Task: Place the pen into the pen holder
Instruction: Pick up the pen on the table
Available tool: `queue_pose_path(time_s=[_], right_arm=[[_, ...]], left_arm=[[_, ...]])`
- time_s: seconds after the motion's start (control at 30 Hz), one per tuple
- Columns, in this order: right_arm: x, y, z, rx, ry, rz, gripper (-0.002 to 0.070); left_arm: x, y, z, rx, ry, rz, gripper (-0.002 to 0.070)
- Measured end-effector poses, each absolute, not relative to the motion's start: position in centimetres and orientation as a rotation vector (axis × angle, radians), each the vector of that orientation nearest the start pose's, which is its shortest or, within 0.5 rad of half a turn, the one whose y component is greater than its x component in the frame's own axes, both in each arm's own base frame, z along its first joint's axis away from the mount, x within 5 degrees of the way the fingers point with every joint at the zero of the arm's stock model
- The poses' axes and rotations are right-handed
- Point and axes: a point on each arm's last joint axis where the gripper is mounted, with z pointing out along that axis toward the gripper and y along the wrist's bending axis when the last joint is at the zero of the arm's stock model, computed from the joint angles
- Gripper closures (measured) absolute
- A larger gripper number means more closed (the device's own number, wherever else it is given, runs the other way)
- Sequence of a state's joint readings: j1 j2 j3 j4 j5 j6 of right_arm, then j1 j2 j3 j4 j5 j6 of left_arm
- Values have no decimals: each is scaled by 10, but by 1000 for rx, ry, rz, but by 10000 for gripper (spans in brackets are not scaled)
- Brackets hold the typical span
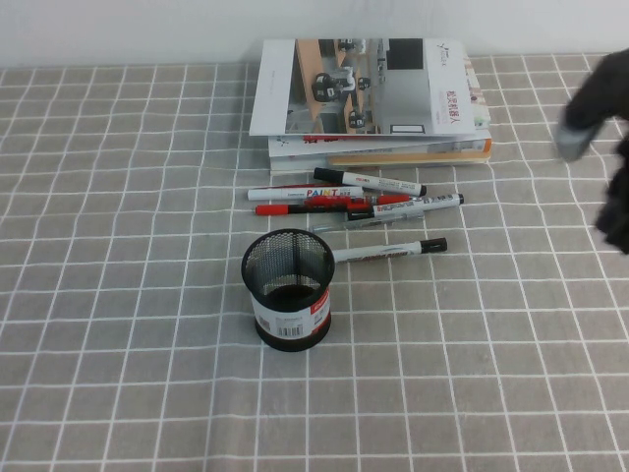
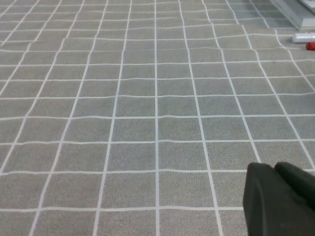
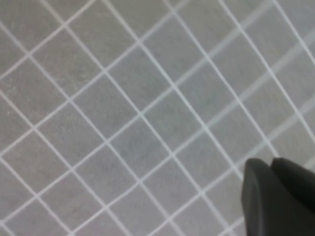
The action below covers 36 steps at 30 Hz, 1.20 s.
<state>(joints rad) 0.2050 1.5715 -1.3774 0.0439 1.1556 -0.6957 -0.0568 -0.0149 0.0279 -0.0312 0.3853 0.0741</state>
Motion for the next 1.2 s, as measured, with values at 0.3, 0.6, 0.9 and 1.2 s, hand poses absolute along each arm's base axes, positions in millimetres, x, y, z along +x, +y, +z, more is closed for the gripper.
queue_pose_path(time_s=[0.3, 0.6, 0.9, 1.2], right_arm=[[352, 159, 281, -1680, 2265, -120, 688], [390, 211, 259, -1685, 2186, -3, 493], [404, 232, 217, -1806, 2108, 29, 278], [414, 238, 191, -1819, 2078, 13, 330]], left_arm=[[52, -4, 170, 104, 1879, -19, 678], [52, -4, 170, 104, 1879, -19, 678], [52, -4, 170, 104, 1879, -19, 678], [52, -4, 170, 104, 1879, -19, 678]])
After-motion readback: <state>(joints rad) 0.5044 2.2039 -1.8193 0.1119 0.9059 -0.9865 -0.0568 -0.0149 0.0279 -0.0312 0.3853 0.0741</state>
